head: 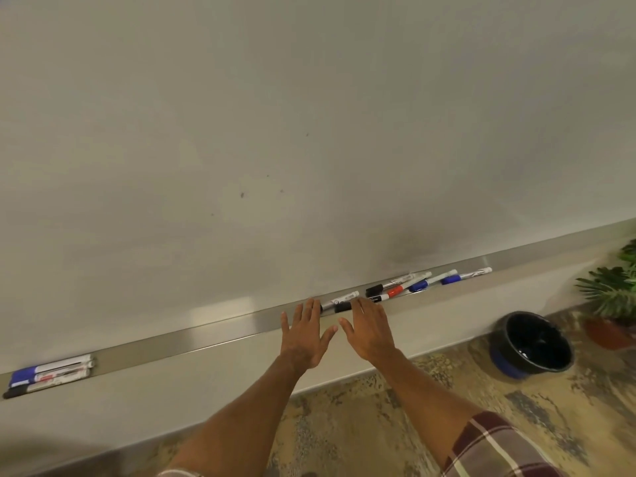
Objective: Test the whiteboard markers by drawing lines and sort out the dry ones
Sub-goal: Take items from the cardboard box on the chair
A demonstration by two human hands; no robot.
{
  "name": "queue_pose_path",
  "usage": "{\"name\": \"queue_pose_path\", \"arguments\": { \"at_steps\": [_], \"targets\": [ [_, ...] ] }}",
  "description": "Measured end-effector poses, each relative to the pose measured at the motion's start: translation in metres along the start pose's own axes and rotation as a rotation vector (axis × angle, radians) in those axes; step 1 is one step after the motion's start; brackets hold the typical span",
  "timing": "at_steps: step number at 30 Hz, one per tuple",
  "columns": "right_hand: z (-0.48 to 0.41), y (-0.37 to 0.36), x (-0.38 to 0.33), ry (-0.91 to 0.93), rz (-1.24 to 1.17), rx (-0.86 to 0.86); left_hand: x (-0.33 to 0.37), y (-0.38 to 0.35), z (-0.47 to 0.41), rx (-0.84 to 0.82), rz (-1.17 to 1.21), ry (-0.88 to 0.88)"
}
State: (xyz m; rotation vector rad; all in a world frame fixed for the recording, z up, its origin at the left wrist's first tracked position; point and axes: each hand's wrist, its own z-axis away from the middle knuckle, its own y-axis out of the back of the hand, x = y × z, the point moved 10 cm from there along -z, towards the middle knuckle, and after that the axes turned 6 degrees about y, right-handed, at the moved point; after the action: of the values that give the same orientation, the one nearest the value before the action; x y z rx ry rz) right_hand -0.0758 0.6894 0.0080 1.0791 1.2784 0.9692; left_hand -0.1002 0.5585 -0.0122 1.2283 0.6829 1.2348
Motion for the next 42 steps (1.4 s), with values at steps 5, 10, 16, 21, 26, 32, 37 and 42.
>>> {"name": "queue_pose_path", "arguments": {
  "at_steps": [5, 10, 16, 21, 26, 32, 37, 42],
  "targets": [
    [-0.017, -0.011, 0.013, 0.038, 0.074, 0.031, 0.005, 0.0, -0.015, 0.039, 0.032, -0.053],
    [-0.035, -0.01, 0.018, 0.033, 0.078, 0.005, -0.003, 0.007, -0.025, 0.116, 0.045, -0.093],
    [-0.059, -0.012, 0.023, 0.119, 0.048, -0.078, -0.001, 0.009, -0.036, 0.182, 0.117, -0.093],
    [-0.065, -0.004, 0.022, 0.228, -0.06, -0.058, -0.014, 0.019, -0.03, 0.349, 0.754, 0.14],
    [-0.07, 0.012, -0.001, 0.383, -0.272, 0.018, -0.016, -0.002, -0.014, 0.4, 1.406, 0.511],
    [-0.067, 0.018, -0.041, 0.558, -0.475, -0.06, 0.01, -0.014, -0.014, 0.376, 1.717, 0.436],
    [-0.066, 0.02, -0.051, 0.671, -0.415, -0.094, -0.002, -0.017, -0.002, 0.577, 2.059, 0.572],
    [-0.073, -0.001, -0.028, 0.59, -0.122, -0.085, -0.024, -0.021, 0.013, 0.67, 2.19, 0.626]
  ]
}}
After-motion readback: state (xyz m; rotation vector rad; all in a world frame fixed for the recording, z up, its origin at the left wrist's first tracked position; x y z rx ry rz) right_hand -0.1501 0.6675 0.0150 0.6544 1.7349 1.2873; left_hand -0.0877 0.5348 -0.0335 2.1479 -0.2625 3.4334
